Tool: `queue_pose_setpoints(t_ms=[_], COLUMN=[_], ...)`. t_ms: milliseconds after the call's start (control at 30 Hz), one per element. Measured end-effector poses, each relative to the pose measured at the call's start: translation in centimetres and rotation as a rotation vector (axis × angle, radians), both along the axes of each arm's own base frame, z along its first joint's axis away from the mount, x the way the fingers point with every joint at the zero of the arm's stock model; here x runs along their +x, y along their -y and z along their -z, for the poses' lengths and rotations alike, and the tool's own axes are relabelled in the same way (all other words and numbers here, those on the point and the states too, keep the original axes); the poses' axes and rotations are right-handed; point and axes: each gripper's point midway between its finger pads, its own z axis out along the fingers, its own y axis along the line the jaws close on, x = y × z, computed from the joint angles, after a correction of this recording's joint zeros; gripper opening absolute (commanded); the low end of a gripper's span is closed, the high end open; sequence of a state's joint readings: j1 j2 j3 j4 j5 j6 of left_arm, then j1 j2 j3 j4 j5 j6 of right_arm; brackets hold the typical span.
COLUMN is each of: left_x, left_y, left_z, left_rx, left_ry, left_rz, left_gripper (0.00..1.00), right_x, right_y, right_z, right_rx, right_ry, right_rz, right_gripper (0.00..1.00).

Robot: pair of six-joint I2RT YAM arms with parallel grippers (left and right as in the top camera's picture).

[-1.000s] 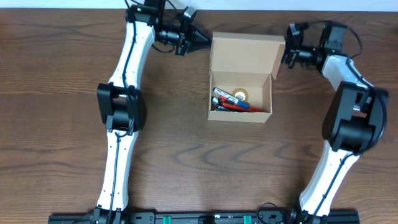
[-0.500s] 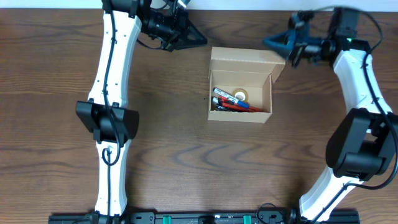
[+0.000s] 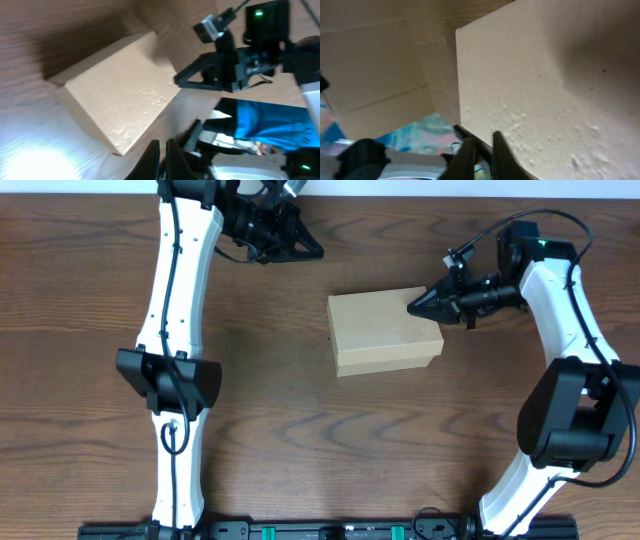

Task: Pack container
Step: 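Press the lid down over the box with the right gripper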

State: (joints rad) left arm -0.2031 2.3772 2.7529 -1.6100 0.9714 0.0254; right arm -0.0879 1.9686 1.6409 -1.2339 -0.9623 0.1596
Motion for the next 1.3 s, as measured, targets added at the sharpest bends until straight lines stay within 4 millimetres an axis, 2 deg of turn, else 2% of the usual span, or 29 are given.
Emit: queue_pose_setpoints(t_ms=[100, 133, 167, 267, 333, 400, 433, 633, 767, 867, 1067, 1133, 1300], left_x=[-0.1, -0.2, -0.2, -0.5, -0.9, -1.3, -1.6, -3.3, -4.3, -4.9, -6.7, -7.4, -8.5], left_y=[-1.0, -1.3, -1.9, -3.6, -4.9, -6.3, -6.9, -10.1, -11.2, -11.9, -12.7, -13.0, -13.6], left_z=[-0.7, -0.9, -1.3, -2.7, -4.1, -5.6, -6.4, -10.4, -12.1, -13.2, -15.5, -16.3, -17.6], left_rx=[0.072, 0.094, 0.131, 0.232, 0.302, 0.364, 0.392, 0.506, 0.536, 0.550, 0.546, 0.543, 0.543], left_ry=[0.060, 0.078, 0.108, 0.190, 0.257, 0.315, 0.344, 0.470, 0.519, 0.548, 0.605, 0.624, 0.659], left_rz=[-0.019, -0.026, -0.038, -0.082, -0.119, -0.163, -0.184, -0.302, -0.348, -0.374, -0.419, -0.433, -0.459], left_gripper=[0.22, 0.26, 0.29, 0.37, 0.40, 0.40, 0.40, 0.40, 0.40, 0.40, 0.41, 0.41, 0.41], right_x=[-0.3, -0.4, -0.5, -0.9, -1.7, -2.7, -3.1, -3.6, -3.8, -4.1, -4.2, -4.1, -3.9], right_y=[0.8, 1.1, 1.5, 2.4, 2.5, 2.5, 2.4, 1.9, 1.1, 0.2, -1.6, -1.8, -1.6], right_z=[-0.5, -0.7, -1.1, -2.8, -4.3, -5.1, -5.1, -3.7, -3.1, -2.4, 0.7, 1.9, 3.1], right_rx=[-0.081, -0.111, -0.157, -0.273, -0.332, -0.370, -0.383, -0.483, -0.545, -0.577, -0.622, -0.641, -0.664], right_ry=[0.048, 0.060, 0.083, 0.158, 0.192, 0.189, 0.183, 0.155, 0.157, 0.150, 0.091, 0.067, 0.044], right_rz=[-0.007, -0.006, -0.007, -0.011, -0.016, -0.022, -0.029, -0.072, -0.107, -0.141, -0.226, -0.246, -0.258], right_gripper=[0.52, 0.59, 0.61, 0.52, 0.35, 0.10, 0.01, 0.02, 0.01, 0.02, 0.02, 0.02, 0.01])
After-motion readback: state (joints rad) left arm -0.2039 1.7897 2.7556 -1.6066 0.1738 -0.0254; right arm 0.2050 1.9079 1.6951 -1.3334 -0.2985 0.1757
